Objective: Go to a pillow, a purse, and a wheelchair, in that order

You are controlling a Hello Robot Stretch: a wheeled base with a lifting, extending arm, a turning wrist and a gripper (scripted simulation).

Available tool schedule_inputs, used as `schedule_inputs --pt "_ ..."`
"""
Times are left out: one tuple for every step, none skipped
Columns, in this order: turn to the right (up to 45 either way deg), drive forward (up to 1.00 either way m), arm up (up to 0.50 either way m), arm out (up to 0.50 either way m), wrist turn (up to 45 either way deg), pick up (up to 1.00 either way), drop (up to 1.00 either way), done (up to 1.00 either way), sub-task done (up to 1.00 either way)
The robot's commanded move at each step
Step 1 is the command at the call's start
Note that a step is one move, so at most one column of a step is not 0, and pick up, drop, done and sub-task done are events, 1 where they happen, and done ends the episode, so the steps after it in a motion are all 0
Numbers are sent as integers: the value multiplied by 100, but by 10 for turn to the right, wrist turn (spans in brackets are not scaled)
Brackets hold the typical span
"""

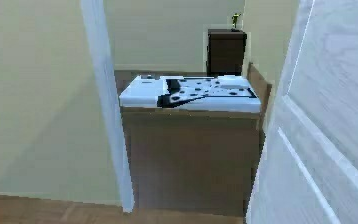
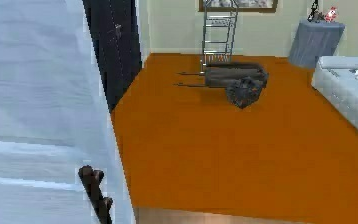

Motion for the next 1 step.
schedule_inputs --pt "0 100 0 0 0 0 0 0 0"
